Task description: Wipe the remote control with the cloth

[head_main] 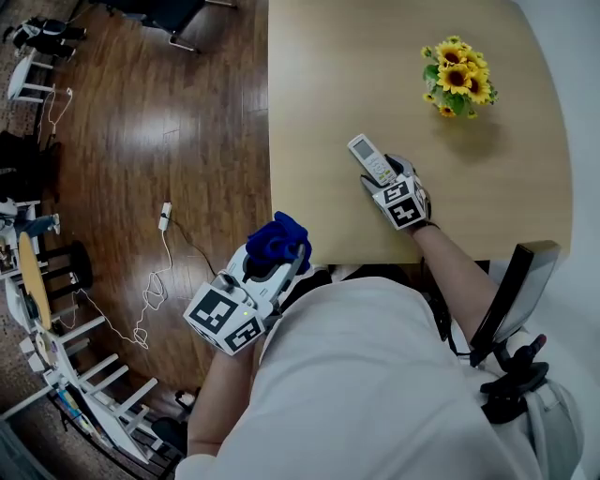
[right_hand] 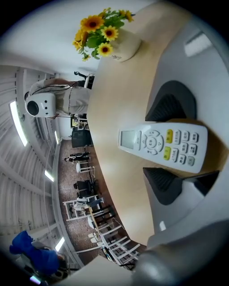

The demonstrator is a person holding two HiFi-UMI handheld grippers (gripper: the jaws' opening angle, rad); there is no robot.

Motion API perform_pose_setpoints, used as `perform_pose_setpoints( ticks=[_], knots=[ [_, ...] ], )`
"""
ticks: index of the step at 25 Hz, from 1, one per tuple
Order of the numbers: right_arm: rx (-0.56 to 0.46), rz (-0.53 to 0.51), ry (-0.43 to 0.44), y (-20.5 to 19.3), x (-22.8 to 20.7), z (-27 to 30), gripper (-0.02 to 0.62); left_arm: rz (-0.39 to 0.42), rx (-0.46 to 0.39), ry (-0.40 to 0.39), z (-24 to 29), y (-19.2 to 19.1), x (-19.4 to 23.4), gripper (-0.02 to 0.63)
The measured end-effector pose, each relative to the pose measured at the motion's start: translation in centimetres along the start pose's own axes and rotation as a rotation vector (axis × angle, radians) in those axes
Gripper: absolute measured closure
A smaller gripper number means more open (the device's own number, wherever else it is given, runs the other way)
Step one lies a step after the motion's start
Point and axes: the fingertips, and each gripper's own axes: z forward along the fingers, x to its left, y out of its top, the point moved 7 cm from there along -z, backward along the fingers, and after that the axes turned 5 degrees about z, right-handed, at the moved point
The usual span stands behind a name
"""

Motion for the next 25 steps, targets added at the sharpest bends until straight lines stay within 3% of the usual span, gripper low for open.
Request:
perform_pose_setpoints(
  ticks=[2, 11, 18, 25],
  knots=[
    [0.004, -0.005, 0.020, -0.1, 0.1, 0.2, 0.333, 0.005, 0.003, -0.002, 0.1, 0.1, 0.2, 0.497],
    [0.031, -0.004, 0.091, -1.5, -1.6, -0.1, 0.337, 0.028, -0.006, -0.018, 2.9, 0.2, 1.5, 0.497],
    [-0.003, -0.098, 0.153, 1.5, 0.1, -6.7, 0.337, 0.068, -0.053, -0.054, 2.2, 1.6, 1.7, 0.497],
    [-0.063, -0.196, 0.164, 6.7, 4.2, -15.3, 0.337, 0.142, -0.102, -0.150, 1.3, 4.4, -0.3, 0.497]
  ],
)
